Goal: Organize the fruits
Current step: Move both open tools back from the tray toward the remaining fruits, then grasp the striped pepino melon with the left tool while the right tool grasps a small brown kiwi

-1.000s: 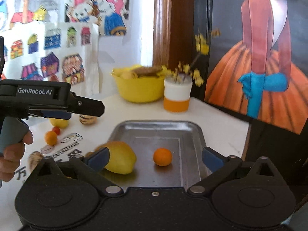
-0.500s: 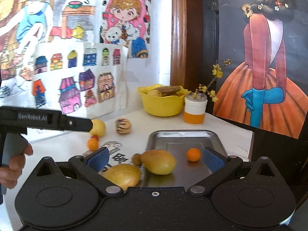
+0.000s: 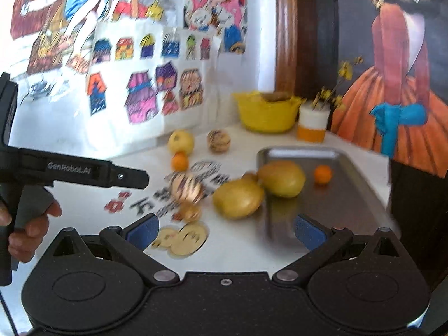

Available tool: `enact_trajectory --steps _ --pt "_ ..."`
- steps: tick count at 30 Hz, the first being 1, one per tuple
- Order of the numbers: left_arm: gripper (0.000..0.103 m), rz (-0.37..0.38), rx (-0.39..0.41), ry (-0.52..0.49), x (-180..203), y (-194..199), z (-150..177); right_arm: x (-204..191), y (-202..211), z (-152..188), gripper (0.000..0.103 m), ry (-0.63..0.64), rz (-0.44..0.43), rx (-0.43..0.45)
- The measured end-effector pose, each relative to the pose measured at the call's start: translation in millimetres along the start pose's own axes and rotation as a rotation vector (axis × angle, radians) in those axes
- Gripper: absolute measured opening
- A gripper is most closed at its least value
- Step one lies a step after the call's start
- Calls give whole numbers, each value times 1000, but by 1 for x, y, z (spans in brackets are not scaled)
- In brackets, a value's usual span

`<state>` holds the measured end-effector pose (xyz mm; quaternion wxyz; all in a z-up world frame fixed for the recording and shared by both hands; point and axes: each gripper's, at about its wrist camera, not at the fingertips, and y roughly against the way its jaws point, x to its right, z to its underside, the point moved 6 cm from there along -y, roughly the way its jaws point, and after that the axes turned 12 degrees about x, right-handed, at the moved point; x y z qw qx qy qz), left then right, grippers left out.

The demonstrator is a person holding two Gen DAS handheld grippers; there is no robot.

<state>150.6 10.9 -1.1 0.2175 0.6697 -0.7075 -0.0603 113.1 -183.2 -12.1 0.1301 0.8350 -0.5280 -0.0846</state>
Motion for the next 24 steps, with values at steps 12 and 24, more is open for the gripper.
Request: enact_trajectory --steps 12,24 --pt "103 -51 -84 -8 -30 -6 23 -21 -19 30 102 -32 -27 -124" --pt "102 -41 -95 -28 -30 -25 16 -22 -43 27 102 -22 -52 -138"
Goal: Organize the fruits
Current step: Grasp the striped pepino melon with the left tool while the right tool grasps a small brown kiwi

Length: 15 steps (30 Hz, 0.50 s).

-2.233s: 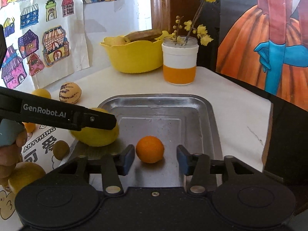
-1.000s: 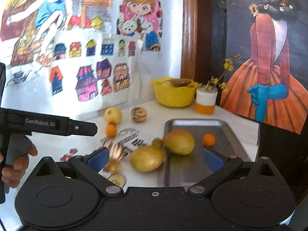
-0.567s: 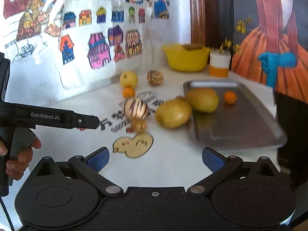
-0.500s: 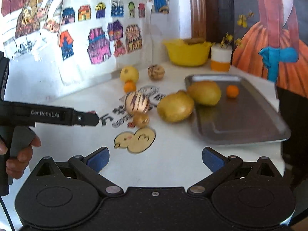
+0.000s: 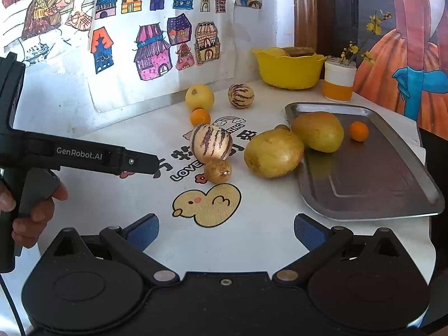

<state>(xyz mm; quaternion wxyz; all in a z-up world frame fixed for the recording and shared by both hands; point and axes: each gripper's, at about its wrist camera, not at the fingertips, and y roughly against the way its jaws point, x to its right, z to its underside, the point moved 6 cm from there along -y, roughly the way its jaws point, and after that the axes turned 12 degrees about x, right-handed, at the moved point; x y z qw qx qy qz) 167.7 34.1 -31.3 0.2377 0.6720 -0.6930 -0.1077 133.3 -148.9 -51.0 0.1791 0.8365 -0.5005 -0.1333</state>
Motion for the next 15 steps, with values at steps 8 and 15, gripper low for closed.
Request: enact_trajectory --steps 8,15 --pt "102 45 12 40 9 -22 -14 0 -15 -10 95 7 -44 42" --pt "102 117 -3 33 28 -46 -21 -3 -37 -16 77 12 -48 29"
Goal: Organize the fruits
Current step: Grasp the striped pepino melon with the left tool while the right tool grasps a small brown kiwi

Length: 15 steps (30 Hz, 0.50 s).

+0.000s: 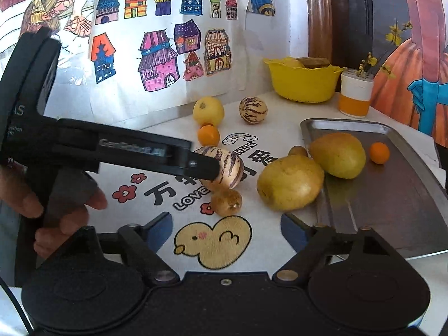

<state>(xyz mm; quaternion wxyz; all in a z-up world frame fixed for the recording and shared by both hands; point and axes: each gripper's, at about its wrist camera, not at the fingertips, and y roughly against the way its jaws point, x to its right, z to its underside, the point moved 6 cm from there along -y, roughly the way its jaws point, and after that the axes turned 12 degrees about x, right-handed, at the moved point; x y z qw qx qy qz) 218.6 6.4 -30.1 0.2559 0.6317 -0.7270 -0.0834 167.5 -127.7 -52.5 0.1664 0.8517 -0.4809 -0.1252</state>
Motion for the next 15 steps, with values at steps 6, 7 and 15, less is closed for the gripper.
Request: enact_trajectory --steps 6,7,15 --pt "95 38 -38 26 4 -18 0 -3 -17 -1 57 -21 7 -26" --pt "93 42 -45 29 4 -20 0 -3 -20 -2 55 -24 9 -27" --pt "76 66 -68 44 3 -33 -2 -2 -34 -4 43 -27 29 -29"
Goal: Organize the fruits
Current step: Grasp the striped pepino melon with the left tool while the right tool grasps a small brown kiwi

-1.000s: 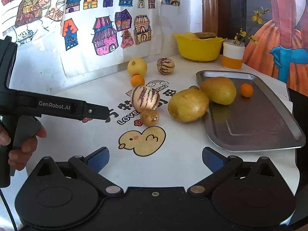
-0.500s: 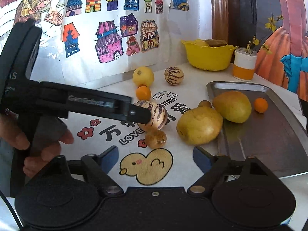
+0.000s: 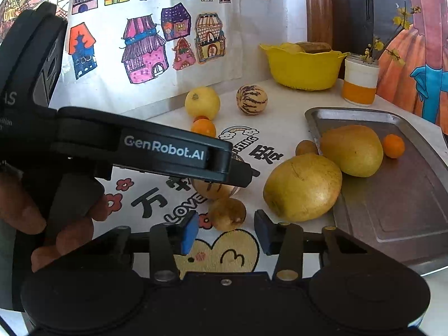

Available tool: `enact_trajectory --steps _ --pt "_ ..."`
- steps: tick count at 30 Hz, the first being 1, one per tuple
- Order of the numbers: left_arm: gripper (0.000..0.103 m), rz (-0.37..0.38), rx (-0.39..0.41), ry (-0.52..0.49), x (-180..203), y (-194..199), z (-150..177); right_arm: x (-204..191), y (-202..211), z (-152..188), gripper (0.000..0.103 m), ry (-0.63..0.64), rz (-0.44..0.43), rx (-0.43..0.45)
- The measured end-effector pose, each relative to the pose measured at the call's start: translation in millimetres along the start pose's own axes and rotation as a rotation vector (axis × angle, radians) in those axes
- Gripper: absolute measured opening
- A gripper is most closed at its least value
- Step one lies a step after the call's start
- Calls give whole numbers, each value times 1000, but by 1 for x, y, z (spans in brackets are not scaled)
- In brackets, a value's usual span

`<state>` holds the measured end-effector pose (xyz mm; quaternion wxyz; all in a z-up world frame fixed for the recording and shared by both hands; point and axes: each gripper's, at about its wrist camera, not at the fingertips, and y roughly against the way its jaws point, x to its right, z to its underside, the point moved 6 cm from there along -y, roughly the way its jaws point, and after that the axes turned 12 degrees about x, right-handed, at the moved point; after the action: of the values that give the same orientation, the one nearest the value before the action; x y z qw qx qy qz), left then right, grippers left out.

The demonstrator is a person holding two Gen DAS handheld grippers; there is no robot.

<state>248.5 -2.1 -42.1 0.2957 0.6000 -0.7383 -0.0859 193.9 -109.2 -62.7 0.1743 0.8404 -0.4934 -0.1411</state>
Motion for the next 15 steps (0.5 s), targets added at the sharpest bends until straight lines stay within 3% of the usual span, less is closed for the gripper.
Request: enact_trajectory --steps 4,7,15 --pt "64 4 -7 -4 2 -3 0 1 -1 0 32 0 -1 7" --pt "56 15 -12 -8 5 -2 2 2 1 1 32 -2 -6 13" --pt "55 -30 11 -13 11 7 3 5 16 5 32 -44 -48 20"
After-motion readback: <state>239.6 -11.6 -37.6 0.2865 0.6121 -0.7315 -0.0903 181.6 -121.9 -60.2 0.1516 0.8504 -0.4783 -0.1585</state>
